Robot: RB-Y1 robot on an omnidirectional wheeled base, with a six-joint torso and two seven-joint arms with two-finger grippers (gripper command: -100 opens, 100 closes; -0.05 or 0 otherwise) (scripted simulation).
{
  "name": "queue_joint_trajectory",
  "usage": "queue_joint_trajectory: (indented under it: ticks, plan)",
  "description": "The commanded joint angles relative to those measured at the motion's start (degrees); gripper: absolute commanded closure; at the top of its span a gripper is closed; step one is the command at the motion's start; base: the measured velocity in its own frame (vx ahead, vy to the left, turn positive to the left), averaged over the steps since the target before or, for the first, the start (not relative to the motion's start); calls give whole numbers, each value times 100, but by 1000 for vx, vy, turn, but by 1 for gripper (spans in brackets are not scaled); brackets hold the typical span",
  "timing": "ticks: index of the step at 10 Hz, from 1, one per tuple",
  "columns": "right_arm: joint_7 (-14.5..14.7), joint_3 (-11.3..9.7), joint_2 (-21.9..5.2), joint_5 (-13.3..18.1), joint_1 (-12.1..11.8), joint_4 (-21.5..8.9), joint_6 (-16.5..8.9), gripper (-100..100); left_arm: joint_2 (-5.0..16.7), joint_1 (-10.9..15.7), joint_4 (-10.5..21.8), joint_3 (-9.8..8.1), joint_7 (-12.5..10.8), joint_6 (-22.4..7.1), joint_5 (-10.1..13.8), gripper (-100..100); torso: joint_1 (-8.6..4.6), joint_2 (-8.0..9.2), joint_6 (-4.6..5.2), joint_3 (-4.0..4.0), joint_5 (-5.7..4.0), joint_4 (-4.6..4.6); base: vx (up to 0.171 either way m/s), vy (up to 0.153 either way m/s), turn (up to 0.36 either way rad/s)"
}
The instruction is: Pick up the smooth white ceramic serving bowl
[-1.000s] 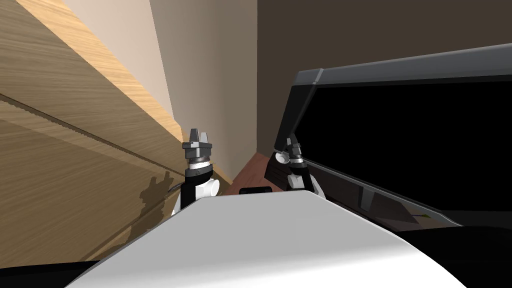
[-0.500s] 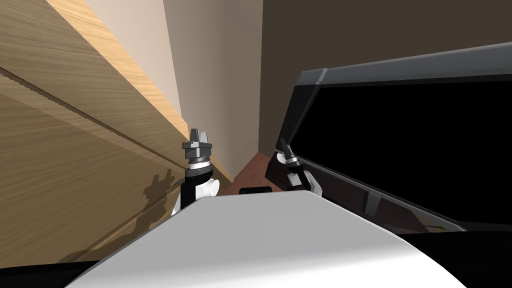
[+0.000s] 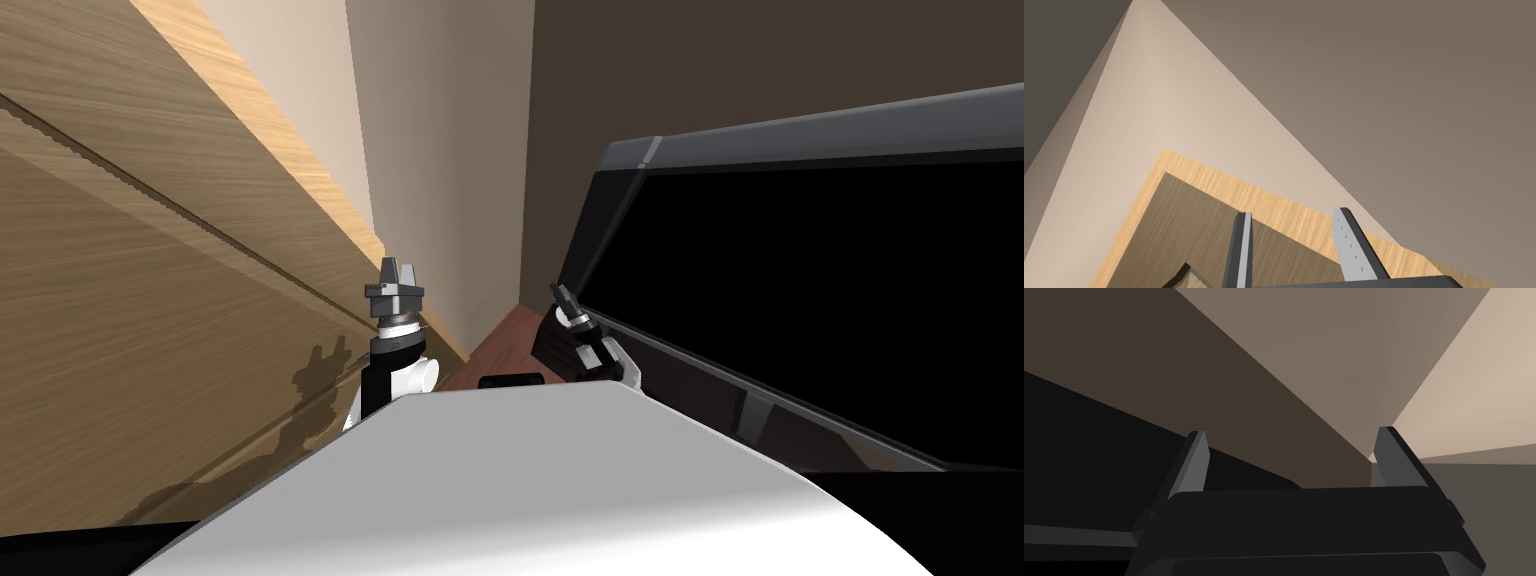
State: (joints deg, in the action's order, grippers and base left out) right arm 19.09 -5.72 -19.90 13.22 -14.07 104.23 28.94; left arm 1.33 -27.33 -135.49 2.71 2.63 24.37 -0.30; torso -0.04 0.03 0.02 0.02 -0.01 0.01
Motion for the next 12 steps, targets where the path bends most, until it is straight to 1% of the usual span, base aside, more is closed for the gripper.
queue_joint_trajectory:
  ticks: [1,2,3,4,5,6,7,8,9,11,12]
  plan:
    - [170,-71,-242,227,170,-286,18,-100,0,0,0,0,0,0,0,0,0,0,0,0,0,0,-19,-5,126]
    - [170,-71,-242,227,170,-393,18,-100,0,0,0,0,0,0,0,0,0,0,-2,0,0,0,-15,-5,56]
    - [319,-143,-449,431,315,-633,18,-100,0,0,0,0,0,0,0,0,1,0,1,0,0,0,-18,0,96]
    - [319,-143,-449,431,315,-714,18,-100,0,0,0,0,0,0,0,0,1,0,-2,0,1,0,-14,-4,52]
    - [468,-219,-658,635,456,-936,17,-100,0,0,0,0,0,0,0,0,1,0,1,0,0,0,-15,1,132]
    - [468,-219,-658,635,456,-1043,17,-100,0,0,0,0,0,0,0,0,1,-1,-2,-1,1,0,-13,-1,58]
    - [616,-299,-868,837,592,-1242,14,-100,0,0,0,0,0,0,0,0,2,-1,1,-1,0,0,-16,8,111]
    - [616,-299,-868,837,592,-1378,14,-100,0,0,0,0,0,0,0,0,4,-1,-1,0,1,0,-11,5,55]
    - [761,-385,-1079,1038,720,-1549,10,-100,0,0,0,0,0,0,0,0,4,-1,2,-1,1,0,-13,14,115]
    - [761,-385,-1079,1038,720,-1717,10,-100,0,0,0,0,0,0,0,0,6,-2,1,-1,1,0,-5,4,31]
    - [903,-475,-1289,1234,840,-1962,4,-100,0,0,0,0,0,0,0,0,3,-4,2,-2,1,-1,-10,12,138]
